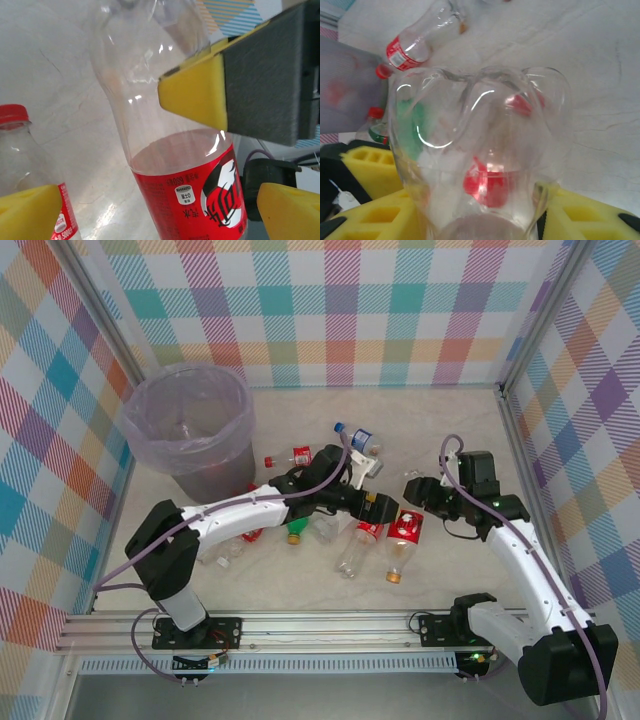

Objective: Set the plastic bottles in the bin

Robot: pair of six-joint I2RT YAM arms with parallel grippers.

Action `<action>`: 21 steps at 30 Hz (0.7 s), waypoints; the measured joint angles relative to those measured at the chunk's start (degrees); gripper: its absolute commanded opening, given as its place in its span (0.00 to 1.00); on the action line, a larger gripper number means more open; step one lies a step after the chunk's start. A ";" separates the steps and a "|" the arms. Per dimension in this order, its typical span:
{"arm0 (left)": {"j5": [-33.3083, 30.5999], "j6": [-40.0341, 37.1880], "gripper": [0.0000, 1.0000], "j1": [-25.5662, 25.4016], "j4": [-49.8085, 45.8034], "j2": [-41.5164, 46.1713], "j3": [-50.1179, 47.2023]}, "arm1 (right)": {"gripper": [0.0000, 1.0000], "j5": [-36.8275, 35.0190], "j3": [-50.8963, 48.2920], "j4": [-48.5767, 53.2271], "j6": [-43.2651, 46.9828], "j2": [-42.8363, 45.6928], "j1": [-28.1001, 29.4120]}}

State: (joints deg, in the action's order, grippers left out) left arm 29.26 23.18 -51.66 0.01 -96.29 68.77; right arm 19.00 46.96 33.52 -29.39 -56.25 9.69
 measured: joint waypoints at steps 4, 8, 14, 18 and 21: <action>1.18 0.76 1.00 -1.40 1.73 -0.48 0.00 | 0.52 2.84 0.00 -3.93 -1.46 -0.35 0.00; 1.97 1.70 1.00 -1.99 3.48 -2.86 0.07 | 0.52 4.44 0.00 -6.95 -2.82 -1.14 0.33; 2.93 2.82 0.85 -2.16 3.82 -5.18 0.15 | 0.52 4.66 0.00 -8.96 -3.41 -1.90 1.33; 2.84 3.54 0.74 -2.25 4.70 -5.22 0.37 | 0.53 4.63 0.00 -9.97 -3.61 -2.21 1.55; 2.80 3.98 0.69 -2.25 4.70 -5.25 0.39 | 0.61 4.39 0.00 -9.94 -3.58 -2.21 1.60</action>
State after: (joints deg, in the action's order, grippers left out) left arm 32.05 27.16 -53.91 4.71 -101.54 69.17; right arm 23.40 46.96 23.57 -32.97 -58.46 11.29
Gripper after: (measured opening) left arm 0.714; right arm 0.563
